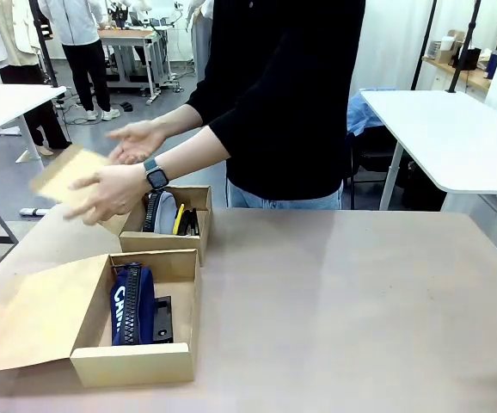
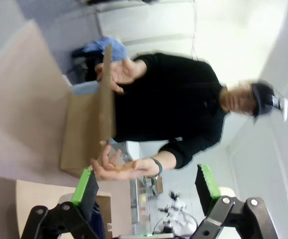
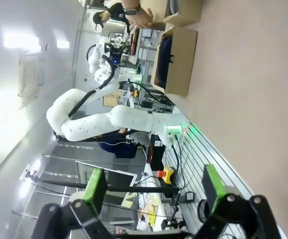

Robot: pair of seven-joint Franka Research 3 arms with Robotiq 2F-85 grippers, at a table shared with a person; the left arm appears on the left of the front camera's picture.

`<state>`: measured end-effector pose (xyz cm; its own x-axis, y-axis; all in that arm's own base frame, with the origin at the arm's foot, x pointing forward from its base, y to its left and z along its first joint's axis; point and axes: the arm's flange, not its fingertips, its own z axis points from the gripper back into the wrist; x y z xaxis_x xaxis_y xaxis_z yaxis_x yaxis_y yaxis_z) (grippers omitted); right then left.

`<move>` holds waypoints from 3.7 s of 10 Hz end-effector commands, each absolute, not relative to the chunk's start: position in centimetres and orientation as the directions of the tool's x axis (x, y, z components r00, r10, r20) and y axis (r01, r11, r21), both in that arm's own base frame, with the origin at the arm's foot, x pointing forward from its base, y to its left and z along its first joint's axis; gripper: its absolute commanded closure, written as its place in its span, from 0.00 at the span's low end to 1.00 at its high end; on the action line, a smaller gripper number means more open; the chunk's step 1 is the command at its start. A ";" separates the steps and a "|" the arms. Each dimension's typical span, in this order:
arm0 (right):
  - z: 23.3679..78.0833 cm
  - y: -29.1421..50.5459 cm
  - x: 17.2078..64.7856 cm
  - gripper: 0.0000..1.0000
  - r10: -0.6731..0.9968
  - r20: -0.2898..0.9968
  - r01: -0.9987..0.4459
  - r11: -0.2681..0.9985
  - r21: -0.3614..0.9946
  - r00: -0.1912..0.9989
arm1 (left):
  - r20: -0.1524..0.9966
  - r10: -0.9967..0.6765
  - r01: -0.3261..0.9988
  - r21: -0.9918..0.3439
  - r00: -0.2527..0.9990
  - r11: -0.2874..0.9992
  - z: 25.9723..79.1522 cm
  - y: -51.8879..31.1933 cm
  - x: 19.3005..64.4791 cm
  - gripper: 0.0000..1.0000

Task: Place items inside the box.
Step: Close the lid of the Mailer Box closest to the robot.

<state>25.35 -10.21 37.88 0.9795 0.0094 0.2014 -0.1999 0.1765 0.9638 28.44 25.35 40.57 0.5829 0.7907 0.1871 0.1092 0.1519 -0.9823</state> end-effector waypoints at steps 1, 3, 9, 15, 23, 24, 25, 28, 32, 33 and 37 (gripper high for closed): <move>38.6 -10.2 25.4 0.00 -0.002 0.184 -0.181 0.165 0.970 0.983 | 0.491 0.573 0.490 -0.855 0.656 0.171 41.7 23.2 28.1 0.00; 38.6 -10.2 25.4 0.00 -0.002 0.184 -0.181 0.165 0.970 0.983 | 0.786 0.323 0.810 -0.580 0.527 0.091 42.1 19.0 27.1 0.00; 38.6 -10.2 25.4 0.00 -0.002 0.184 -0.181 0.165 0.970 0.983 | 0.715 0.320 0.711 -0.686 0.621 0.153 43.9 17.1 27.1 0.00; 38.6 -10.2 25.4 0.00 -0.002 0.184 -0.181 0.165 0.970 0.983 | 0.902 -0.421 0.978 -0.006 0.095 0.208 33.7 21.9 29.3 0.00; 38.6 -10.2 25.4 0.00 -0.002 0.184 -0.181 0.165 0.970 0.983 | 0.916 -0.374 0.963 -0.043 0.143 0.265 28.5 22.2 31.5 0.00; 38.6 -10.2 25.4 0.00 -0.002 0.184 -0.181 0.165 0.970 0.983 | 0.919 -0.376 0.962 -0.016 0.122 0.274 27.9 23.0 31.5 0.00; 38.6 -10.2 25.4 0.00 -0.002 0.184 -0.181 0.165 0.970 0.983 | 0.905 -0.416 0.957 0.038 0.088 0.287 27.6 23.5 31.3 0.00; 38.6 -10.2 25.4 0.00 -0.002 0.184 -0.181 0.165 0.970 0.983 | 0.869 -0.494 0.956 0.165 -0.025 0.242 27.1 25.6 31.1 0.00; 38.6 -10.2 25.4 0.00 -0.002 0.184 -0.181 0.165 0.970 0.983 | 0.845 -0.534 0.962 0.149 -0.003 0.230 24.9 27.1 31.6 0.00; 38.6 -10.2 25.4 0.00 -0.002 0.184 -0.181 0.165 0.970 0.983 | 0.832 -0.555 0.958 0.144 0.019 0.249 24.1 27.1 32.0 0.00; 38.6 -10.2 25.4 0.00 -0.002 0.184 -0.181 0.165 0.970 0.983 | 0.782 -0.612 0.959 0.070 0.118 0.274 21.6 26.9 33.9 0.00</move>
<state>25.30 -10.24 37.91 0.9799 0.0092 0.1995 -0.1979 0.1780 0.9639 34.02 25.47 25.61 0.1512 -0.5899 0.7932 0.9593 0.2813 0.0263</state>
